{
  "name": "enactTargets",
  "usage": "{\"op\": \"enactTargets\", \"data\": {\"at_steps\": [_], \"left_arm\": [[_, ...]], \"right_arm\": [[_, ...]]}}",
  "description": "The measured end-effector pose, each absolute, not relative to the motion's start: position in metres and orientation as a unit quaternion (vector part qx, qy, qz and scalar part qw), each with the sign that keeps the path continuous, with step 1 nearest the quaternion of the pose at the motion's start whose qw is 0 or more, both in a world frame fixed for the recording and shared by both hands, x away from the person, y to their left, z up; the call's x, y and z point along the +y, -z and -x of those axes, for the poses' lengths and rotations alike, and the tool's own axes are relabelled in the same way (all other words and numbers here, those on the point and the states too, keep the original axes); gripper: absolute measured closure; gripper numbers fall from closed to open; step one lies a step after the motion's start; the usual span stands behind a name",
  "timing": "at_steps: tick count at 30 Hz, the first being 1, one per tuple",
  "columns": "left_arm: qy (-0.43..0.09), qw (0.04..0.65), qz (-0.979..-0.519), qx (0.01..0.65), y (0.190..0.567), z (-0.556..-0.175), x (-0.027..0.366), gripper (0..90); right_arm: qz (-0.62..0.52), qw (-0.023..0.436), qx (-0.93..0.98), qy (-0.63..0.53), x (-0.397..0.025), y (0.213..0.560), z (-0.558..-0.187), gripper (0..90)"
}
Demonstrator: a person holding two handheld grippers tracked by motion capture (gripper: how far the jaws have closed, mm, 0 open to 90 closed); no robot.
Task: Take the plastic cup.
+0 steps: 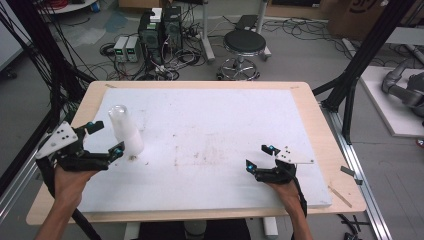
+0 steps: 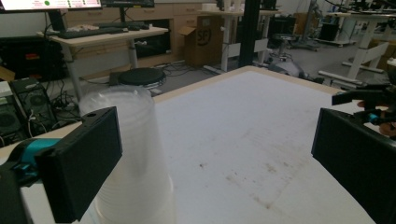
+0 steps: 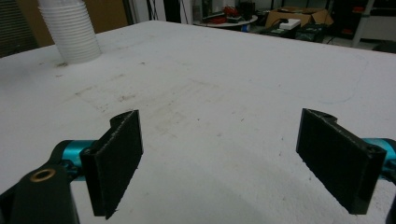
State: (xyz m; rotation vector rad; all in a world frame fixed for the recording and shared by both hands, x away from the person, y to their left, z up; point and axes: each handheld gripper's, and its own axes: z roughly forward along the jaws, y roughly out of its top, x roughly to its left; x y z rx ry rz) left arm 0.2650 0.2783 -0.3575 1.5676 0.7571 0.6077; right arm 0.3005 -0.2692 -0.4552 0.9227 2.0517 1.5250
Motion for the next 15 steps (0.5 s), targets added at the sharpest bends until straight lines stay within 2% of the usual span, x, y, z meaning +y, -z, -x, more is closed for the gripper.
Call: {"op": "enactTargets", "data": {"at_steps": [7,15], "left_arm": [[-0.272,0.591,-0.684,0.331,0.329,-0.286,0.282,1.8],[-0.257,0.561,-0.708,0.343,0.311,-0.316,0.276,1.8]], "right_arm": [[-0.331,0.215,0.736,-0.55,-0.269,0.455,-0.301,14.7],[-0.332,0.213,0.736,-0.55,-0.269,0.455,-0.301,14.7]]}}
